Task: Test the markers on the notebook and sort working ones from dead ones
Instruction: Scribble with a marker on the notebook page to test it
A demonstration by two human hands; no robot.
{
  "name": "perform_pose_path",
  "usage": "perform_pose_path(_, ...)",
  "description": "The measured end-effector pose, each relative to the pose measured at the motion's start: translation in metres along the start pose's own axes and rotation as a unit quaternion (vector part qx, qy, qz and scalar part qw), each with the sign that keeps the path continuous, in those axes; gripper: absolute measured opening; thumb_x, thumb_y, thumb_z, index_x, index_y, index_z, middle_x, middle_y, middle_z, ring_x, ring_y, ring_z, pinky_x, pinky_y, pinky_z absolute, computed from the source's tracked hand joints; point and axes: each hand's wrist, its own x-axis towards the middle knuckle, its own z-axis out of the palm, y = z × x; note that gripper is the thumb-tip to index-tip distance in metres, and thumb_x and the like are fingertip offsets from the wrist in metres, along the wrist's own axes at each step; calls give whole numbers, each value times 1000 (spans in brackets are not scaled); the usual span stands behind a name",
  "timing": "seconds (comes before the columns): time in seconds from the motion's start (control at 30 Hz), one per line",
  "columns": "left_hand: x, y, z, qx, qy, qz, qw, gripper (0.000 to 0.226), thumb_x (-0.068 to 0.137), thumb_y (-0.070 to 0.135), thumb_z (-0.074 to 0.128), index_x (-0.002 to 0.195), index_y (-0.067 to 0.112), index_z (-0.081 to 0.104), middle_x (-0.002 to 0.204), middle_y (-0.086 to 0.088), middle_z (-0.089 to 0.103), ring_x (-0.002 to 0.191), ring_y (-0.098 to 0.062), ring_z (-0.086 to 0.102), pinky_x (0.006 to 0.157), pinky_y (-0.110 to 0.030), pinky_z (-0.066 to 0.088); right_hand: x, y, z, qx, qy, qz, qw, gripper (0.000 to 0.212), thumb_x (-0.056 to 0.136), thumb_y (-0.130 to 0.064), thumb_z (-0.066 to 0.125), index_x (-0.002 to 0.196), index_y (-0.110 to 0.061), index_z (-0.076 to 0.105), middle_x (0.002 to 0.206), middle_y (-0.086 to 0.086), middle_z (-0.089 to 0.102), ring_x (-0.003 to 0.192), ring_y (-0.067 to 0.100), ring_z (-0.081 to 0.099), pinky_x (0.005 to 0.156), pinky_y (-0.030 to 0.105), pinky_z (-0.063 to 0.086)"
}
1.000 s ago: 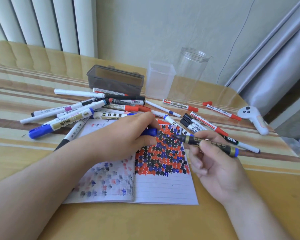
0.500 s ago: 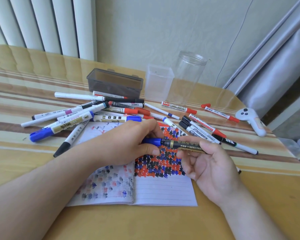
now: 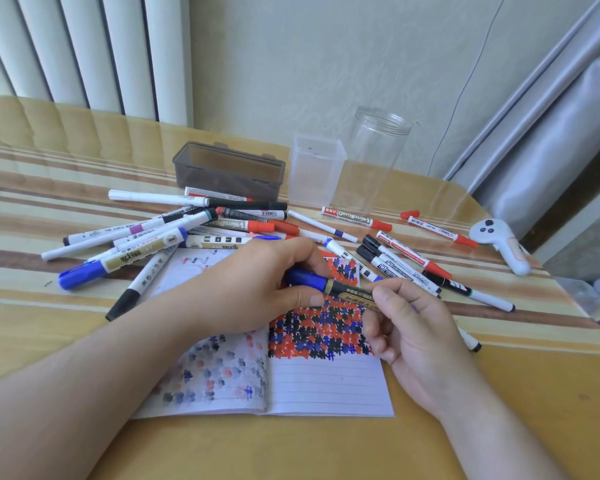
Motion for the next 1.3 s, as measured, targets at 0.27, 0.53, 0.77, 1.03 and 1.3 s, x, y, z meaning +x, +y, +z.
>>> perform_pose_path(0.27, -4, 6, 5, -76, -19, 6, 997, 7, 102, 29, 59, 97, 28, 55, 75, 17, 56, 66, -4, 47, 61, -15, 37, -9, 4, 1, -134, -60, -91, 985, 26, 89, -57, 67, 102, -34, 65, 73, 4, 64, 56, 17, 51, 55, 25, 44)
perform_pose_path(0.53, 0, 0, 8, -22, 28, -1, 999, 11, 102, 40, 57, 96, 32, 55, 88, 12, 61, 80, -1, 54, 68, -15, 39, 2, 0, 17, -178, -21, -41, 983, 22, 105, -22, 57, 86, -32, 65, 61, 11, 56, 49, 21, 43, 47, 31, 38)
perform_pose_path(0.77, 3, -29, -14, 40, 142, -4, 989, 16, 100, 48, 55, 114, 40, 55, 93, 18, 57, 88, -2, 55, 73, -23, 45, 22, -38, 18, 52, 84, 46, 994, 15, 104, -9, 47, 97, -10, 60, 65, 15, 53, 40, 19, 36, 35, 21, 16)
perform_pose_path(1.03, 2, -34, -14, 19, 81, -28, 996, 11, 94, 43, 62, 89, 34, 67, 73, 10, 64, 69, -7, 58, 60, -21, 43, 146, -112, 78, 31, 158, -37, 986, 10, 106, -19, 51, 115, -17, 54, 92, 13, 65, 53, 23, 59, 46, 25, 47)
perform_pose_path(1.3, 3, -32, -14, 45, 54, -21, 997, 14, 92, 41, 63, 92, 29, 71, 73, 9, 67, 70, -7, 61, 59, -22, 45, 115, -99, 53, -228, 129, -78, 962, 42, 97, -6, 62, 129, -32, 56, 105, 5, 71, 70, 19, 66, 63, 32, 56)
